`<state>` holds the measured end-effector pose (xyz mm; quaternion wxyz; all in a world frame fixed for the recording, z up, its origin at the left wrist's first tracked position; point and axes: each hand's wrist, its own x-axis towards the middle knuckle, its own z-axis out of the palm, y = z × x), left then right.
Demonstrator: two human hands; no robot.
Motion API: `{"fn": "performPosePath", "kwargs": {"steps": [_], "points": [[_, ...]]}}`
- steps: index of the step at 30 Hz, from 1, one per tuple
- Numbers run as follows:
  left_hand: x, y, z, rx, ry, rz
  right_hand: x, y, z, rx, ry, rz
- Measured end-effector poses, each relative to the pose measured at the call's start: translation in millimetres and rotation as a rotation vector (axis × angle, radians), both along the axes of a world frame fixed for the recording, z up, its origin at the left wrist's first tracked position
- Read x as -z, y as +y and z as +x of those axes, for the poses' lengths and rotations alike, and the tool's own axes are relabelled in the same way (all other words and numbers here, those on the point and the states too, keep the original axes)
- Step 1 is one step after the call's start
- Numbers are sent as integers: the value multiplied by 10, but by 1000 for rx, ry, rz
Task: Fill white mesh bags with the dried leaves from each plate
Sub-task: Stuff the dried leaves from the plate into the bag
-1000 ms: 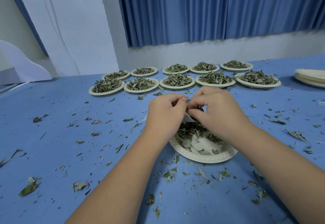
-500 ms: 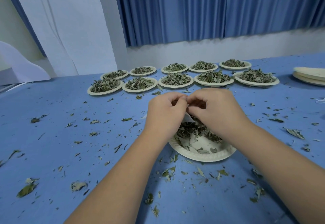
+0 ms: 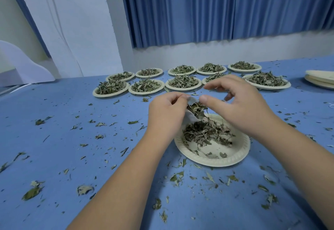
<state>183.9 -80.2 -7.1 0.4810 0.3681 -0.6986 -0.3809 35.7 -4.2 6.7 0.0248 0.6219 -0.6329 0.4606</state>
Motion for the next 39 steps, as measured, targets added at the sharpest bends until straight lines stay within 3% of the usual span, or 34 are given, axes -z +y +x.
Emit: {"fn": "performPosePath", "kwargs": {"steps": [4,7,14,23,39], "points": [[-17,-26,18,-15,53,31,61,20,-53,-69,6,311],[3,-53,18,-13,84,59,150,-40,-11,-78,68,386],[15,-58,1,5,91,39,195,-83,4,-137,-228,254],[7,-31,-8,24,64,15,193,-85,-26,-140,-301,174],[8,1,-35,-4,41,53,142,-22,138,-18,54,-7]]}}
